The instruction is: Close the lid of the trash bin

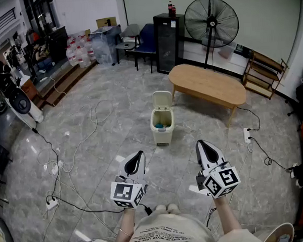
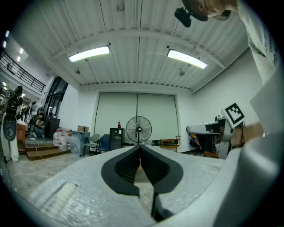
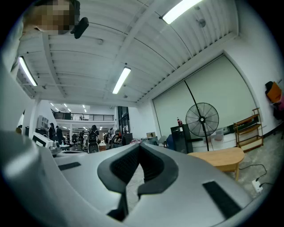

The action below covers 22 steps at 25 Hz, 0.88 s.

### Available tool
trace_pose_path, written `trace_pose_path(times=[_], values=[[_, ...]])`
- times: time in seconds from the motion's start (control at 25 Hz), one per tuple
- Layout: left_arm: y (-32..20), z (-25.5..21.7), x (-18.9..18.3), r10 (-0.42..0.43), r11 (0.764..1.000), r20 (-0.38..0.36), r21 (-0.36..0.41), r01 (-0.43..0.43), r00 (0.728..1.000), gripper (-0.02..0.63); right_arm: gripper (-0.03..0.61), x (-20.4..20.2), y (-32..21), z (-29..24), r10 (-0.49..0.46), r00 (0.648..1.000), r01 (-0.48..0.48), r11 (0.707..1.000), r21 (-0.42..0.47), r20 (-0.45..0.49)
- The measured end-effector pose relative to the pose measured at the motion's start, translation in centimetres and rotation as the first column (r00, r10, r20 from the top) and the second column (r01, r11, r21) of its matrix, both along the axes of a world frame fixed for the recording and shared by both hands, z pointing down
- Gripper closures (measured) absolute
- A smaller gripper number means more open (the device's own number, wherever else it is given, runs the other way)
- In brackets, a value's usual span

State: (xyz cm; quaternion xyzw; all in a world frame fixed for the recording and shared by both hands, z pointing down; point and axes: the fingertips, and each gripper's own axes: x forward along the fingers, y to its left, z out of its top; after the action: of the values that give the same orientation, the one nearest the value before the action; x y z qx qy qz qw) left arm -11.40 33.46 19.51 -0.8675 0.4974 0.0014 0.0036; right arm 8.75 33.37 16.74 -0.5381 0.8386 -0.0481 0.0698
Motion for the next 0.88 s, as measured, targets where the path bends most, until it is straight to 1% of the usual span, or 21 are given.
trace_pose_path(times=[0.24,0.48,0.6,0.72,0.8,0.88], values=[[0.3,-0.1,0.6,-0.009,1.0,0.0,-0.002,0.009,1.0,0.591,0.575,0.8,0.4,0.1,-0.001,1.0,0.001,1.0,0.0,0.009],[0.1,0.0,1.5,-0.015,1.0,-0.002,0.0,0.015,1.0,0.591,0.574,1.4,0.1,0.8,-0.048,0.999,0.048,0.999,0.009,0.011],[0.0,-0.1,1.9,-0.02,1.0,-0.004,0.0,0.02,1.0,0.591,0.574,2.0,-0.2,1.2,-0.043,0.999,0.043,0.999,-0.003,0.012],[0.3,0.1,2.1,-0.023,1.0,-0.013,0.0,0.023,1.0,0.591,0.571,2.5,-0.3,1.4,-0.042,0.999,0.042,0.999,0.005,0.005],[0.5,0.5,2.3,-0.028,1.0,-0.018,-0.002,0.028,0.999,0.591,0.553,2.9,-0.5,1.5,-0.036,0.999,0.036,0.999,0.01,0.008],[0.6,0.9,2.5,-0.035,0.999,-0.022,-0.009,0.035,0.999,0.591,0.491,3.2,-0.8,1.6,-0.035,0.999,0.035,0.999,0.007,0.029]])
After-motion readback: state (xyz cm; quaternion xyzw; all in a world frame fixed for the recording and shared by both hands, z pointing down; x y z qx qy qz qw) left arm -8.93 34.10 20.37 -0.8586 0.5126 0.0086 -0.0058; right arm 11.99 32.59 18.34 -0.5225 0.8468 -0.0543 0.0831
